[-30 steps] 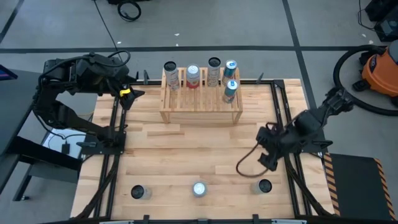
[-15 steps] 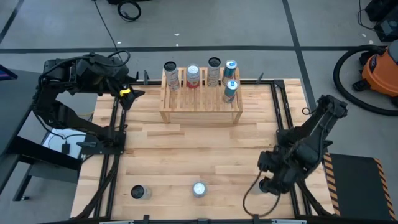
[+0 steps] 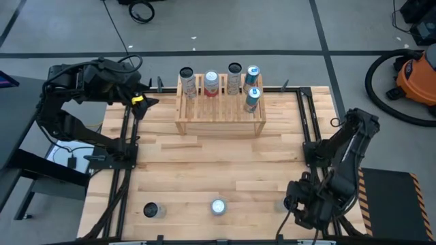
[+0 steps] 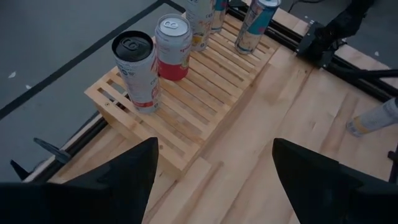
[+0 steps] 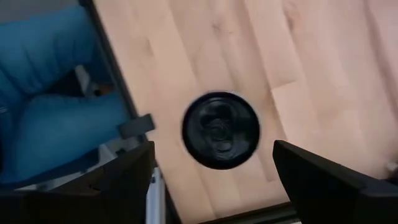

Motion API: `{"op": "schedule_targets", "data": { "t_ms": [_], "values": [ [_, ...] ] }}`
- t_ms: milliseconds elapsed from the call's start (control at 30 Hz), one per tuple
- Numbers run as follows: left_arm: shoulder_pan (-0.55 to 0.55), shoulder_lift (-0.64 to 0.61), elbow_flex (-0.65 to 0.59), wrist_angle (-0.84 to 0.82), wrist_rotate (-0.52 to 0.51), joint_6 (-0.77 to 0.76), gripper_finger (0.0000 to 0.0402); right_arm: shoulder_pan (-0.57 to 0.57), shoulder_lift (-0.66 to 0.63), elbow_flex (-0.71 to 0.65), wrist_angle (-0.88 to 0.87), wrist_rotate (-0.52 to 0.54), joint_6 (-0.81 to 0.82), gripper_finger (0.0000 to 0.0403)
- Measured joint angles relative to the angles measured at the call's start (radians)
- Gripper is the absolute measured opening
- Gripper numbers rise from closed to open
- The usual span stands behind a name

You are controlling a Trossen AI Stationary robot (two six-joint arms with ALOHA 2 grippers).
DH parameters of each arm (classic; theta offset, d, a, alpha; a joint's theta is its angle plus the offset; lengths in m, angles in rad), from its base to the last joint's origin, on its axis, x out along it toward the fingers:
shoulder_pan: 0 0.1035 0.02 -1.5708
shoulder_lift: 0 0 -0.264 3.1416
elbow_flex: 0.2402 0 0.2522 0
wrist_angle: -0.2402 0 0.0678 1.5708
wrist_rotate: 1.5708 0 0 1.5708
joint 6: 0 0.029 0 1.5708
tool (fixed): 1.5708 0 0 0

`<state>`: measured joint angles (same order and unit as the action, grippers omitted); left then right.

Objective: Place canned beverage on shelf
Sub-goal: Put the white and yellow soda can on the shelf aligned with the other white and yellow soda can

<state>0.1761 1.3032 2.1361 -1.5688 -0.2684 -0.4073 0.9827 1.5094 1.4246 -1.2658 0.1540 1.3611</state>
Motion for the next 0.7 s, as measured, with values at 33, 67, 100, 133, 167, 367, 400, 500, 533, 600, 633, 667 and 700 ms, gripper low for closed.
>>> {"op": "schedule_targets", "data": {
  "t_ms": [33,67,100,133,167,367,400,500,533,600,633,667,700],
  "values": [
    [0.000,0.004,0.001,0.000,-0.001,-0.008,0.0318,0.002,0.005,0.000,-0.006,0.004,0.001,0.0336],
    [0.000,0.006,0.001,0.000,-0.001,-0.019,0.0318,0.004,0.010,0.000,-0.007,0.007,0.001,0.0336],
    [0.000,0.009,0.001,0.000,0.000,-0.028,0.0318,0.008,0.017,0.000,-0.007,0.011,0.000,0.0336],
    [0.000,0.009,0.001,0.001,0.000,-0.031,0.0318,0.011,0.025,0.000,-0.009,0.013,0.000,0.0336],
    [0.000,0.011,0.001,0.001,0.000,-0.033,0.0318,0.012,0.033,0.000,-0.012,0.013,-0.004,0.0336],
    [0.000,0.033,0.001,0.002,0.000,-0.034,0.0318,0.014,0.076,0.000,-0.017,0.010,-0.030,0.0336],
    [0.000,0.037,0.001,0.001,0.000,-0.035,0.0318,0.017,0.080,0.000,-0.016,0.010,-0.033,0.0336],
    [0.000,0.044,0.000,0.001,0.000,-0.035,0.0318,0.019,0.090,0.000,-0.017,0.008,-0.034,0.0336],
    [0.000,0.048,0.000,0.001,0.000,-0.035,0.0318,0.019,0.094,0.000,-0.018,0.006,-0.035,0.0336],
    [0.000,0.052,0.000,0.000,0.000,-0.035,0.0318,0.019,0.106,0.000,-0.017,0.007,-0.036,0.0336],
    [0.000,0.054,0.000,0.001,0.000,-0.034,0.0318,0.018,0.110,0.000,-0.017,0.008,-0.037,0.0336],
    [0.000,0.055,0.000,0.001,0.000,-0.030,0.0318,0.018,0.115,0.000,-0.017,0.010,-0.044,0.0336],
    [0.000,0.055,0.000,0.000,0.000,-0.028,0.0318,0.017,0.120,0.000,-0.016,0.010,-0.051,0.0336]
  ]
}}
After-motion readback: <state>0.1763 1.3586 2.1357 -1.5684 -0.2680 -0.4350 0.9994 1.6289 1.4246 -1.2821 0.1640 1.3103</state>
